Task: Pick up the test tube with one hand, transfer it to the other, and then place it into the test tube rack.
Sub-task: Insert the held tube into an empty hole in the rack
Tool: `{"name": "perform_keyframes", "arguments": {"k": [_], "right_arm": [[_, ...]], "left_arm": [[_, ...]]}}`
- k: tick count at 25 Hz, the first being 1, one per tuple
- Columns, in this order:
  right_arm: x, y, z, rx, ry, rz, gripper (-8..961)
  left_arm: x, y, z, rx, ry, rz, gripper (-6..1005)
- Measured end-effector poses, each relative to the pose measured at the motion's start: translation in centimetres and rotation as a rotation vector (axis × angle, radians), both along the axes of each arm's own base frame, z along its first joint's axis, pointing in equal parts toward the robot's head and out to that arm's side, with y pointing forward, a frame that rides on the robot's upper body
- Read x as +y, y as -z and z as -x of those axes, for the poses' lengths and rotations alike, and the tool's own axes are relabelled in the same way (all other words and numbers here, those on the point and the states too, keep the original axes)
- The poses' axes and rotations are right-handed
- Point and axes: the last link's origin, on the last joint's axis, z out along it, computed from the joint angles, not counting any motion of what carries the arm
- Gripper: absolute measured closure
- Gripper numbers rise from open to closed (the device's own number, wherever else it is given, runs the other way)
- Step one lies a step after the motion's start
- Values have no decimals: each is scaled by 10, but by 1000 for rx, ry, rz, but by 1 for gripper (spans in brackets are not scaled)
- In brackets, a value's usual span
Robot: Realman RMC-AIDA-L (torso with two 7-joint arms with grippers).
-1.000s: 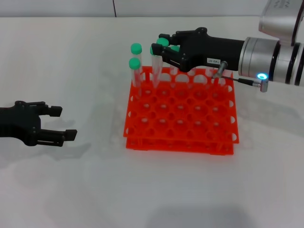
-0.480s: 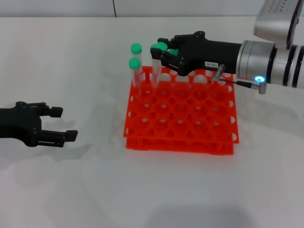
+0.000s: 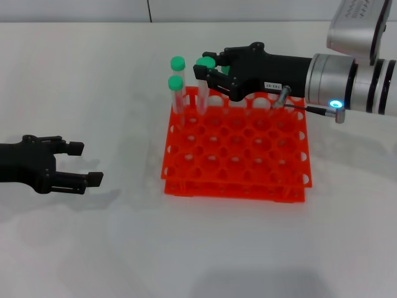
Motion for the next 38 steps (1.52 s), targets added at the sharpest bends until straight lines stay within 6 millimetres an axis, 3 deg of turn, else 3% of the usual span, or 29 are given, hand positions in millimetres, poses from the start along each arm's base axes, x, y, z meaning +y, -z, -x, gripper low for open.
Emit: {"name": "perform_keyframes", "arguments": {"k": [38], "right_arm": [[3,7,4,-30,13,4,611]], "left_arm": [[3,0,-2,3,8,-4,109]]}}
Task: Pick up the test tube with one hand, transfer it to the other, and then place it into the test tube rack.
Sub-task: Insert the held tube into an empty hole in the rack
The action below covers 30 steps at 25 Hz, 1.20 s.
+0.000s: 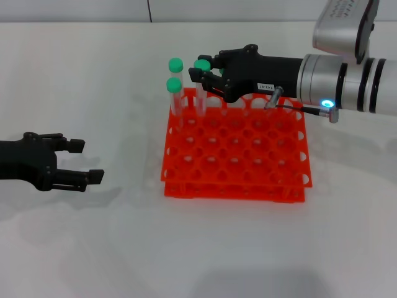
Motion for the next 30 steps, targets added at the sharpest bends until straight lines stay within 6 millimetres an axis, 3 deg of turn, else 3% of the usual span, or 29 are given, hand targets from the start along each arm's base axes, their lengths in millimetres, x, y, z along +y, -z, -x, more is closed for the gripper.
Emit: {"name": "perform_keyframes", "arguments": {"k": [30], "right_arm": [[-4,3,-7,-13,10,10,599]], "left_arm": [[0,1,0,0,10,2,109]]}}
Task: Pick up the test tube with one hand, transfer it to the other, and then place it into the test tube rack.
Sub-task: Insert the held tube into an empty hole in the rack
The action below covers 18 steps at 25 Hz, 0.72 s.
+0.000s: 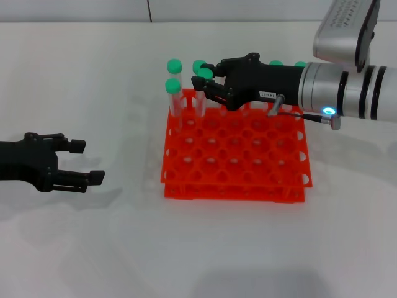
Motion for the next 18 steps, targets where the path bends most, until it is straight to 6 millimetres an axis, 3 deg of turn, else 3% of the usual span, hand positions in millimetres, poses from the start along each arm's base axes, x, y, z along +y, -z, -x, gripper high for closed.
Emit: {"name": "perform_keyframes", "arguments": {"k": [18], "right_arm": [[0,1,0,-2,-1,3,593]], "left_arm": [[-1,2,1,-5,-3,6,109]]}}
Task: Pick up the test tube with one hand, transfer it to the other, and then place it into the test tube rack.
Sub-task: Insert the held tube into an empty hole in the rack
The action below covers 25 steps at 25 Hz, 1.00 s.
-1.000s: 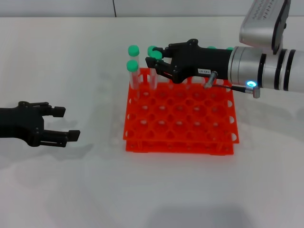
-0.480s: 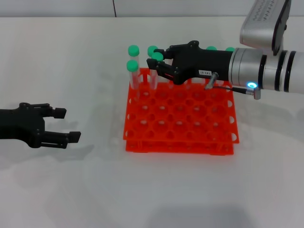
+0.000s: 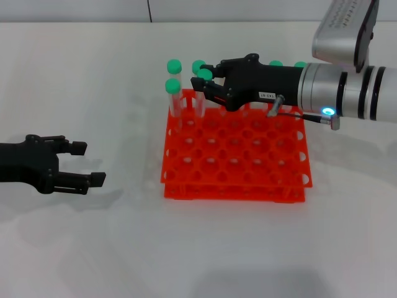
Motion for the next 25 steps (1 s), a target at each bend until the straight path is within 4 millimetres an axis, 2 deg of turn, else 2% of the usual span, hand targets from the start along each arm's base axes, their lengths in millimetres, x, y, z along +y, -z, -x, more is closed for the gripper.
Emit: {"name": "perform_keyframes", "arguments": {"k": [25], "right_arm": [[1,0,2,-1,-2,-2,583]], "left_arm": [[1,0,0,2,-1,-4,109]]}}
